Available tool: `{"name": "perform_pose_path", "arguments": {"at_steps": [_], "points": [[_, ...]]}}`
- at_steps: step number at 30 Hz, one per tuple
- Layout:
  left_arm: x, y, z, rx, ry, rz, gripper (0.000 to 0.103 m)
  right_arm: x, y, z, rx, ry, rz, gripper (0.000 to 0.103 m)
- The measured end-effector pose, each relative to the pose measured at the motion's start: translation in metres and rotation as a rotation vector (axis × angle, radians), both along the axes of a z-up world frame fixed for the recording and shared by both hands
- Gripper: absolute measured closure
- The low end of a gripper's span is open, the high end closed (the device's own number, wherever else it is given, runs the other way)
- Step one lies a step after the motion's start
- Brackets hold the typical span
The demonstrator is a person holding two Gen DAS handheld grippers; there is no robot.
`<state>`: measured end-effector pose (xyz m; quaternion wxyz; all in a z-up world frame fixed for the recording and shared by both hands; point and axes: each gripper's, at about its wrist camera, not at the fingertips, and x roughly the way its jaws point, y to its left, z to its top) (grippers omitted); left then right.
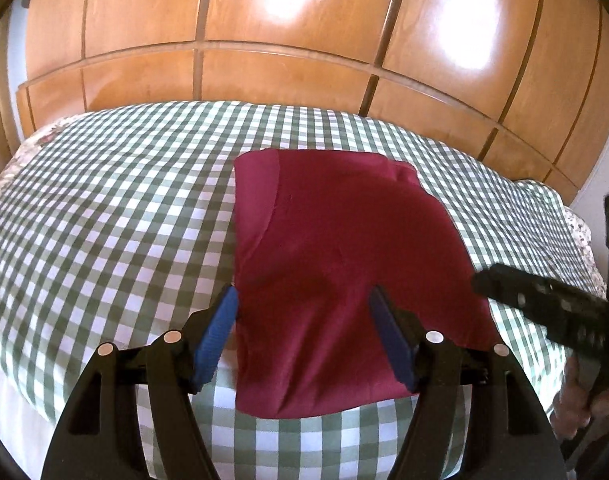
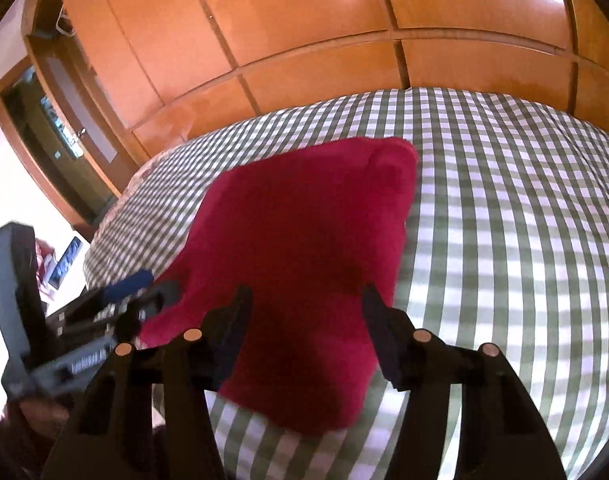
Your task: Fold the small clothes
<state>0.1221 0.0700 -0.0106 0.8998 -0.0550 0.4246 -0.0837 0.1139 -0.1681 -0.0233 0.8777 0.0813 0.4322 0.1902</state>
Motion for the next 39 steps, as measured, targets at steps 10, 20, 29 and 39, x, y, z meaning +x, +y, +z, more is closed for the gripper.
{"name": "perform_pose_path", "arguments": {"at_steps": [10,20,29,39], "points": [[-0.004,0.003,-0.003,0.016,0.009,0.015,0.036,-0.034,-0.003,-0.025,-0.018,0.067,-0.012,0.047],[0.0,0.006,-0.02,0.029,0.062,0.042,0.031,-0.053,0.01,-0.057,-0.082,0.128,0.013,0.051],[-0.001,0.018,-0.017,0.023,0.049,0.08,0.031,-0.054,-0.016,-0.004,0.028,0.023,-0.022,0.051],[0.007,0.034,-0.027,0.016,0.066,0.117,0.025,-0.041,0.011,-0.059,-0.042,0.157,0.015,0.054]]}}
